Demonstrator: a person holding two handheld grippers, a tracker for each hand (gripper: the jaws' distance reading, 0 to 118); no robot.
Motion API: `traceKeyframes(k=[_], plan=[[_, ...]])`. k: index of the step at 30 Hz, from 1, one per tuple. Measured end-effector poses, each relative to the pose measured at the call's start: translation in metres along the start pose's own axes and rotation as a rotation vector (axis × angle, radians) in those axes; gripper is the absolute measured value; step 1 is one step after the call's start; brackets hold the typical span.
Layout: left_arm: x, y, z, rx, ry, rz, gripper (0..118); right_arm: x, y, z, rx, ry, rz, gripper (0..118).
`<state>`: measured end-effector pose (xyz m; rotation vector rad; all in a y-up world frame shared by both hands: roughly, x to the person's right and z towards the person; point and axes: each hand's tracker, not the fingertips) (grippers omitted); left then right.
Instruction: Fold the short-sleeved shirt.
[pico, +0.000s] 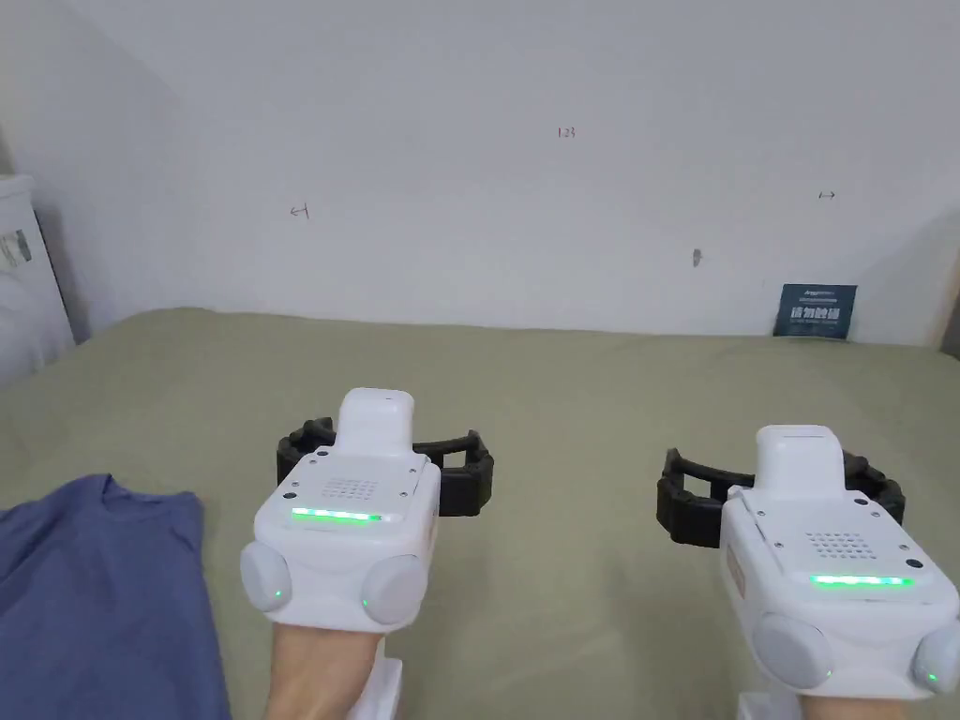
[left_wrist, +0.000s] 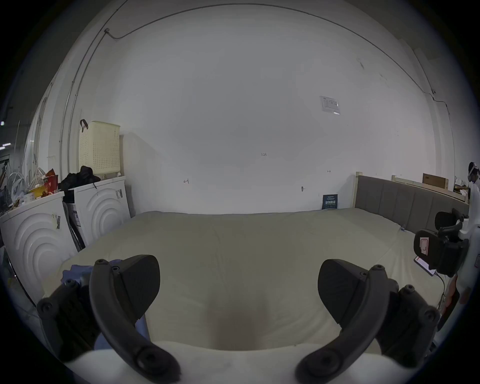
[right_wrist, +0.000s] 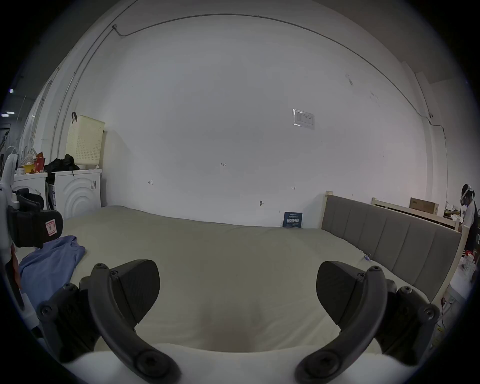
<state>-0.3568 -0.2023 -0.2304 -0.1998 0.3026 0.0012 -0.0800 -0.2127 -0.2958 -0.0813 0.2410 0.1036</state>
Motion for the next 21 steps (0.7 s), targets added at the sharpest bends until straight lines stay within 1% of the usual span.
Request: traceKeyframes(k=[21], plan=[[-0.0035,-0.0001,0.0016,-0.001,0.004,0.007,118,-0.0026,-0.0021,-0.0011,-0.004,-0.001,0.017,118]])
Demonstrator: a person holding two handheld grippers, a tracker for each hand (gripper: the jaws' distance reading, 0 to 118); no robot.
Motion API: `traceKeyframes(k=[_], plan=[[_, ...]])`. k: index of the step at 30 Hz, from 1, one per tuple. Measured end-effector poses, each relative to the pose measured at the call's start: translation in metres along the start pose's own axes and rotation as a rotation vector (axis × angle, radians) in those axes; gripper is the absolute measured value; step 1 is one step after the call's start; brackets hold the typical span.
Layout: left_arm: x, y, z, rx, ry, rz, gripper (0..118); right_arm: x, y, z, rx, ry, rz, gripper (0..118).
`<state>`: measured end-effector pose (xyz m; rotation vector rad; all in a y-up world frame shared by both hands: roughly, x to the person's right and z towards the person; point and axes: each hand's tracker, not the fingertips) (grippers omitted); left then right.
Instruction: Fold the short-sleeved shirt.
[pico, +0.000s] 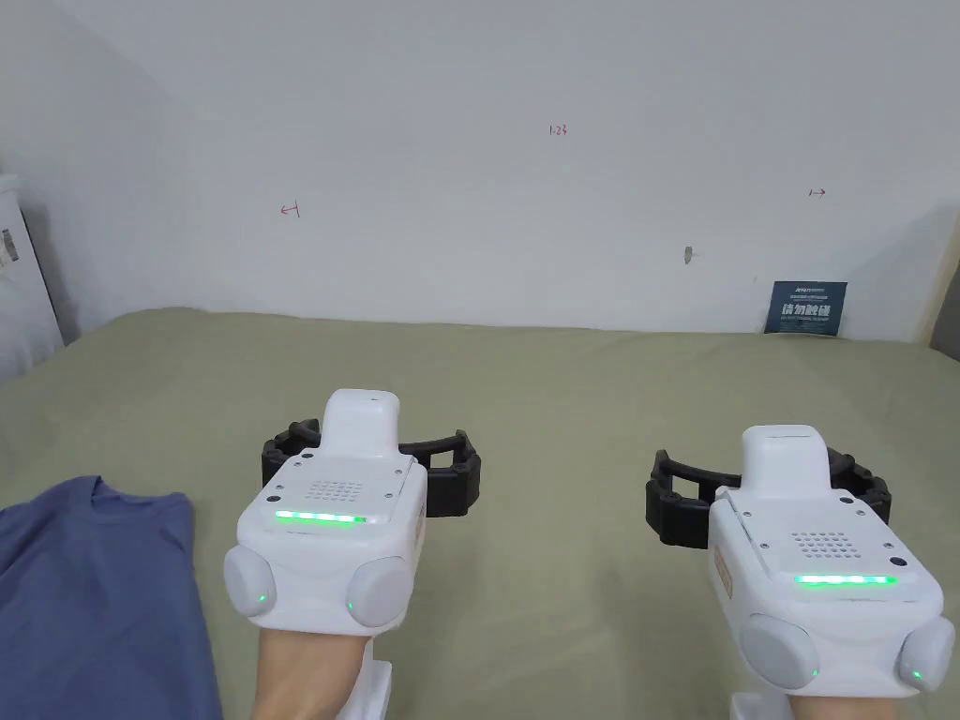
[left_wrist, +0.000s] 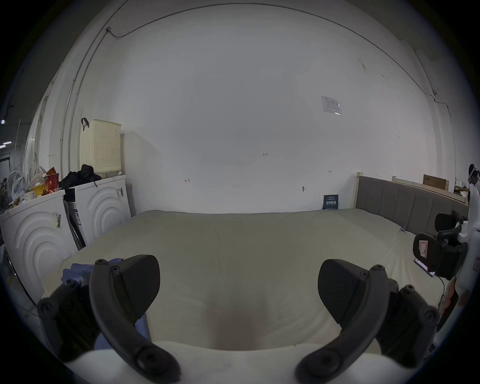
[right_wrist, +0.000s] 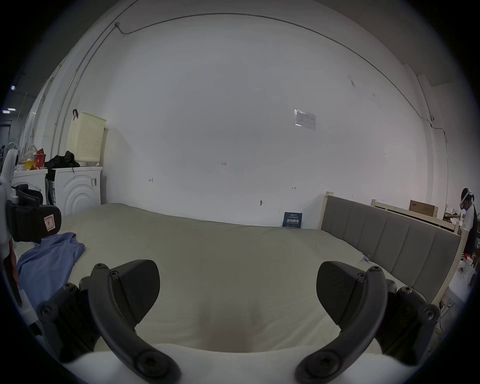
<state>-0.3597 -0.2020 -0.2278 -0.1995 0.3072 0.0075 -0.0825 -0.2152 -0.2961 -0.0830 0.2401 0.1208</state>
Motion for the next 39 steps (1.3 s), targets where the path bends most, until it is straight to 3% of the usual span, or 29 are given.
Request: traceKeyframes(k=[39], plan=[[0.0038,0.0028,0.0087,-0.010,0.007,-0.001,118,-0.0027,-0.0013,-0.0012,0.001,-0.006,0.017,118]])
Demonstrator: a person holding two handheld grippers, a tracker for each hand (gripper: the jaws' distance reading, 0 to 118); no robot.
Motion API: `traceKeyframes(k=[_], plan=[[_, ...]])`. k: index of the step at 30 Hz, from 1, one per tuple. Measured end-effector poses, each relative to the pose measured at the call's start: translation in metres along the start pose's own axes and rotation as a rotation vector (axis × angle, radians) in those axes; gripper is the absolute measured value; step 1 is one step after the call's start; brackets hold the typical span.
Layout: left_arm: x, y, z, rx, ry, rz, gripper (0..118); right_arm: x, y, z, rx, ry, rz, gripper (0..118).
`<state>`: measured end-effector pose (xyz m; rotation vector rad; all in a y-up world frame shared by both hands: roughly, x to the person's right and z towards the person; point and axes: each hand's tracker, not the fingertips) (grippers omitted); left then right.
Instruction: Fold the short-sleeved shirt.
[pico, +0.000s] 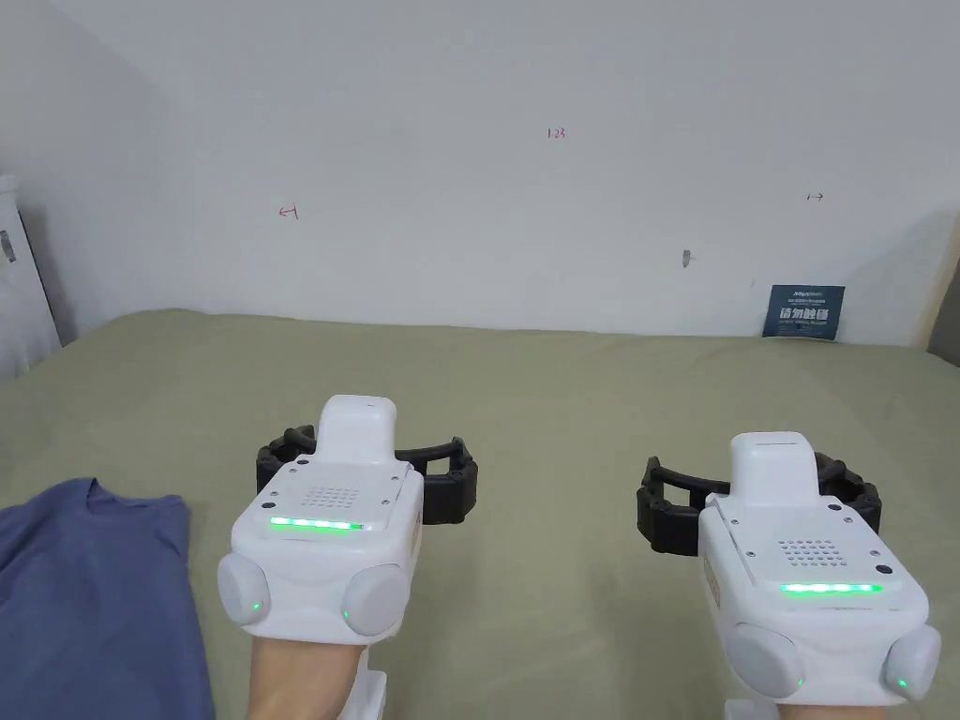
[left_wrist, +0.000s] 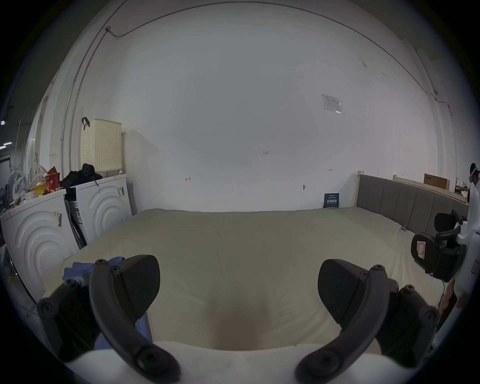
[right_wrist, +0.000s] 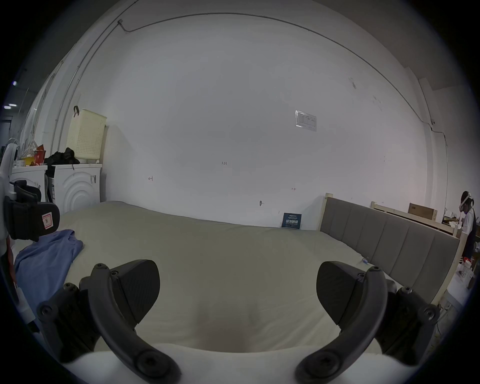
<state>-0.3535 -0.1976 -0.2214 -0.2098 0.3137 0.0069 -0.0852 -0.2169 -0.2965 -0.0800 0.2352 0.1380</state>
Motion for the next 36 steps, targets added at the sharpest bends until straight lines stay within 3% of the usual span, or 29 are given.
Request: traceKeyframes(k=[36], plan=[[0.0010,-0.0034,-0.0029,-0.003,-0.008,-0.001,118,-0.0019,-0.0011,0.0012,-0.007,-0.007,-0.003,118]])
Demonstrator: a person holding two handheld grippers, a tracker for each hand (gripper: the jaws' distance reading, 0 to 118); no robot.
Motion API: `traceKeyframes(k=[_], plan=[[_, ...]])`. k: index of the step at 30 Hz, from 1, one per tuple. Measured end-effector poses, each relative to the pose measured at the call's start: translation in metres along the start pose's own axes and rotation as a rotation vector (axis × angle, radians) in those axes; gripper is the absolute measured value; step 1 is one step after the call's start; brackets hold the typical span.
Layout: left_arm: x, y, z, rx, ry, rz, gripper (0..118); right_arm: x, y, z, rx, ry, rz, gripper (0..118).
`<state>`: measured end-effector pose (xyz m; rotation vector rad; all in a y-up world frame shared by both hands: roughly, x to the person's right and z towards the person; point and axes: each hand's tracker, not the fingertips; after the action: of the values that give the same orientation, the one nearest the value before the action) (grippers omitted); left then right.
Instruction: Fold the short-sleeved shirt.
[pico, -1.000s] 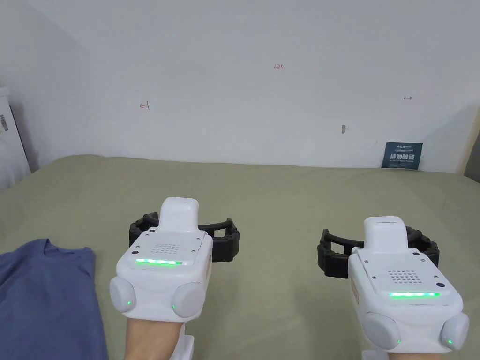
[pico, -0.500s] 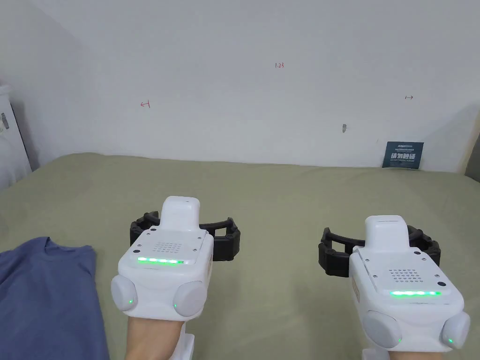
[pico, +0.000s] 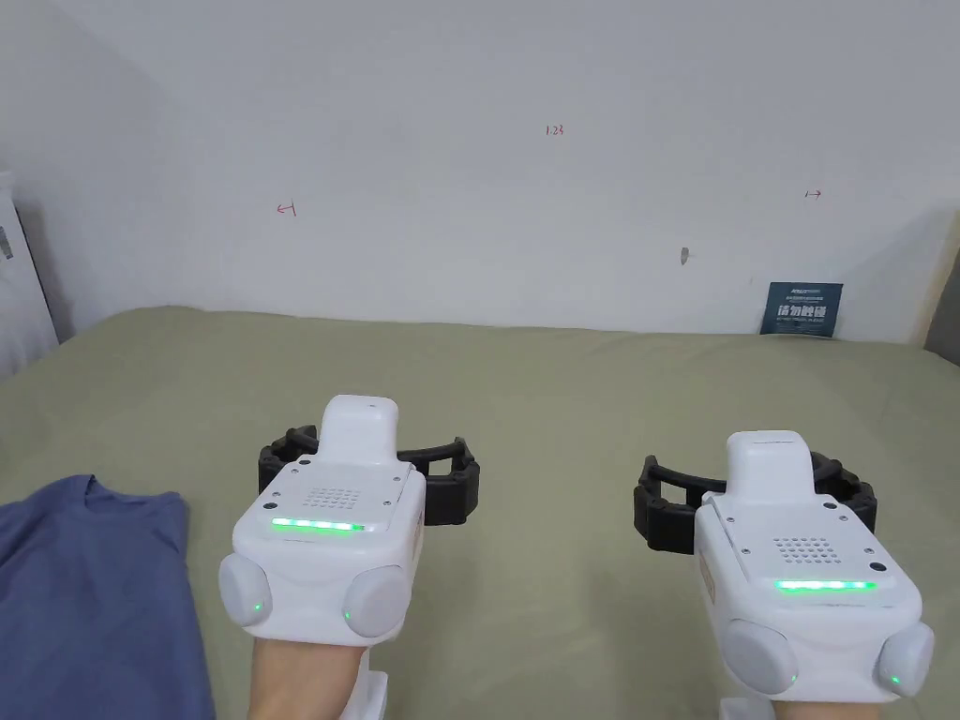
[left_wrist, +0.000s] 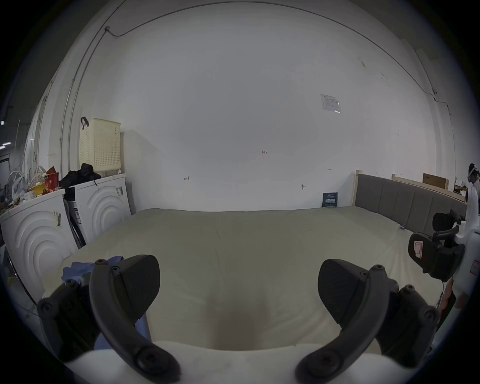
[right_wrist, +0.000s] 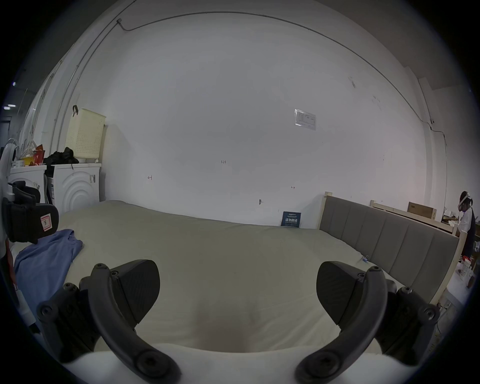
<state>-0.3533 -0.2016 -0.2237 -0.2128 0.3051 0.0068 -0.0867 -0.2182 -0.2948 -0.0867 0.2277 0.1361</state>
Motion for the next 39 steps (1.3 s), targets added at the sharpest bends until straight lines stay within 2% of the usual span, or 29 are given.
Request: traceKeyframes(k=[39], plan=[[-0.0022,-0.0017,0.0013,-0.004,-0.012,0.004,118,-0.0035,0.0019,0.0023,0.011,0.021,0.002,118]])
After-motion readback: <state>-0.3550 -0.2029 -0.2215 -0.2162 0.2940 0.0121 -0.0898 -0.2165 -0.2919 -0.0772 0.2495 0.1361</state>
